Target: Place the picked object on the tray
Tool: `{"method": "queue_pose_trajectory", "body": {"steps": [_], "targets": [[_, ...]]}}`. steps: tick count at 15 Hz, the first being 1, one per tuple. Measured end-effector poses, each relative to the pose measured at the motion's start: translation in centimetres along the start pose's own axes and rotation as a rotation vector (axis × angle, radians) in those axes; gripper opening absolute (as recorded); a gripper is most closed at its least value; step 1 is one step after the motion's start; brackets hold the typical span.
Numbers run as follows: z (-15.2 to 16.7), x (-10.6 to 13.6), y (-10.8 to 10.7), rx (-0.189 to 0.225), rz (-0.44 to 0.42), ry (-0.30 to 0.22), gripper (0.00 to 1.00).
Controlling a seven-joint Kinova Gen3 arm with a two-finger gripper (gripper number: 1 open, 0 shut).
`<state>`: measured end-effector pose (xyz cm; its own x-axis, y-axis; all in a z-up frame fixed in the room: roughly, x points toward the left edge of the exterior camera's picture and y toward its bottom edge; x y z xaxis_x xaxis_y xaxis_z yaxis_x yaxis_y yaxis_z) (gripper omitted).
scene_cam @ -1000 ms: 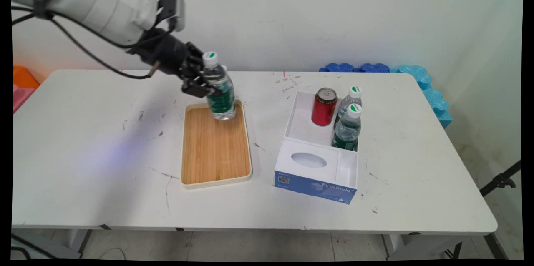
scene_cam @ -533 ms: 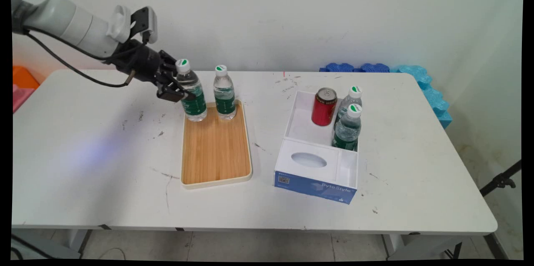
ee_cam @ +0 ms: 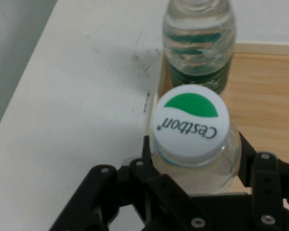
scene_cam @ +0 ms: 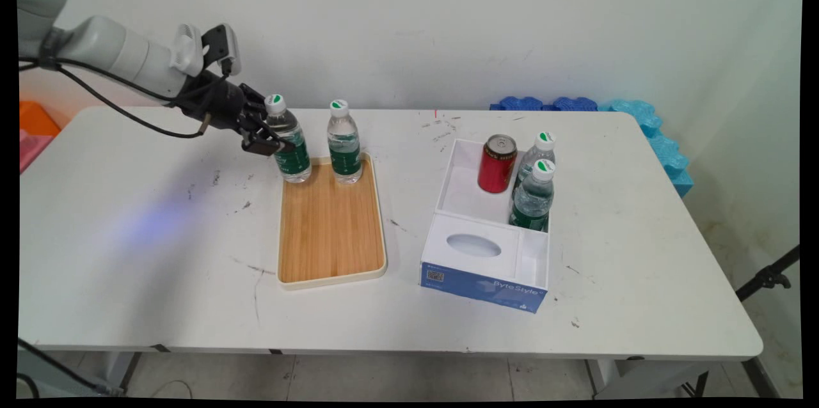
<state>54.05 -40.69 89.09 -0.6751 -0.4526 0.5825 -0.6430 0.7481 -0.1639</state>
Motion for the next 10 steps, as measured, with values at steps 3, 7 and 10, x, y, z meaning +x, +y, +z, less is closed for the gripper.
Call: {"method": "queue_pose_trajectory", "body": {"steps": [3,7,10], "targets": [[1.2,-0.5,-0.3,0.005,-0.026,0.005,0.0],[2.3,-1.2,-0.2,0.003,-0.057,0.006,0.0],[2.8,-1.7,0.0,0.0,-0.077,0.007,0.0]]}}
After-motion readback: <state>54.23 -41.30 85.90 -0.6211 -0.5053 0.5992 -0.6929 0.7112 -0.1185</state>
